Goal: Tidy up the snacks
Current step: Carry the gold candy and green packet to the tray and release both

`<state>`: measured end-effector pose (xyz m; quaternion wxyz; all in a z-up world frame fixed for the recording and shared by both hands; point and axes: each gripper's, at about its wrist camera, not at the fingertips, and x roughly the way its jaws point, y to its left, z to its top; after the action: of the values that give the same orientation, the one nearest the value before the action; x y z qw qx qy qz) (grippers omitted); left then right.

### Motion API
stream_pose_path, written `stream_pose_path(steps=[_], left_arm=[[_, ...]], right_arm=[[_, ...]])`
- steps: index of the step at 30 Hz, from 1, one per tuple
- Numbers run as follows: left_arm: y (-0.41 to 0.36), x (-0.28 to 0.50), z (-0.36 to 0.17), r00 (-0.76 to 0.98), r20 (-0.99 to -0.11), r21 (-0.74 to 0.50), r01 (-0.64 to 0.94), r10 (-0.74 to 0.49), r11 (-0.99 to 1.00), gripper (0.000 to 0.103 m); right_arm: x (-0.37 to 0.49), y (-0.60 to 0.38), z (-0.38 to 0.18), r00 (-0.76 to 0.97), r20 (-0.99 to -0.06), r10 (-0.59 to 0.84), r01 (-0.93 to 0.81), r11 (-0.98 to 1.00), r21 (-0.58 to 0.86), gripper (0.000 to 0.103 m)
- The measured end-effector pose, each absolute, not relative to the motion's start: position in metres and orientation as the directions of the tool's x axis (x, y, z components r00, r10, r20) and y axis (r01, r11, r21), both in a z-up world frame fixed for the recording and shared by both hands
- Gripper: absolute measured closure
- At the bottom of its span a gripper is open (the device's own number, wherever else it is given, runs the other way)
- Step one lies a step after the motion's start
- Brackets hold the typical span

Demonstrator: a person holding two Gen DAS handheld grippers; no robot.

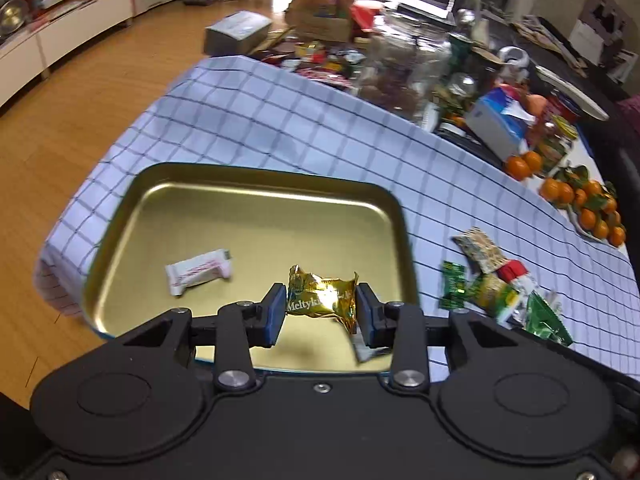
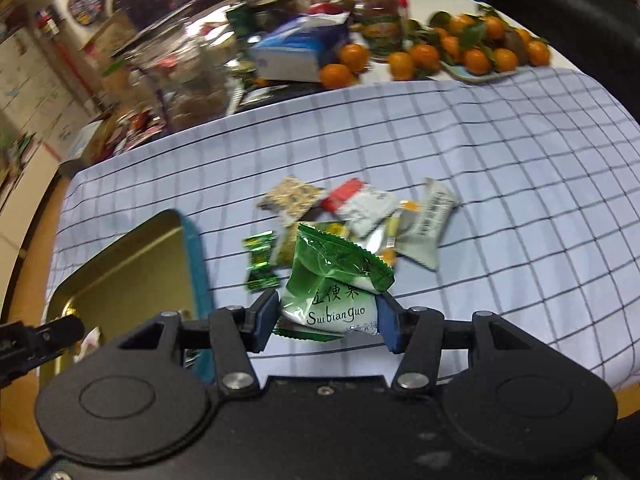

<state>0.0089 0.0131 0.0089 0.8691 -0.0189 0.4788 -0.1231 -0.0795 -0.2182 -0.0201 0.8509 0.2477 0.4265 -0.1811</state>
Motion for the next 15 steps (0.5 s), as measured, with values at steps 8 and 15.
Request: stream_pose_path(steps=[8, 15], left_arm=[[0.047, 0.047, 0.046, 0.561, -0.818, -0.079, 0.111, -0.128, 0.991, 0.057], [0.057, 0.1, 0.055, 0.55, -0.835, 0.029, 0.082, -0.021, 0.996, 0.057]], right_arm=[[-0.041, -0.174, 0.005, 0.626, -0.779, 0.039, 0.321, 0.897, 0.303, 0.048], [0.0, -0.152, 0.032, 0.652, -0.747, 0.127, 0.183, 0.93, 0.318, 0.048]])
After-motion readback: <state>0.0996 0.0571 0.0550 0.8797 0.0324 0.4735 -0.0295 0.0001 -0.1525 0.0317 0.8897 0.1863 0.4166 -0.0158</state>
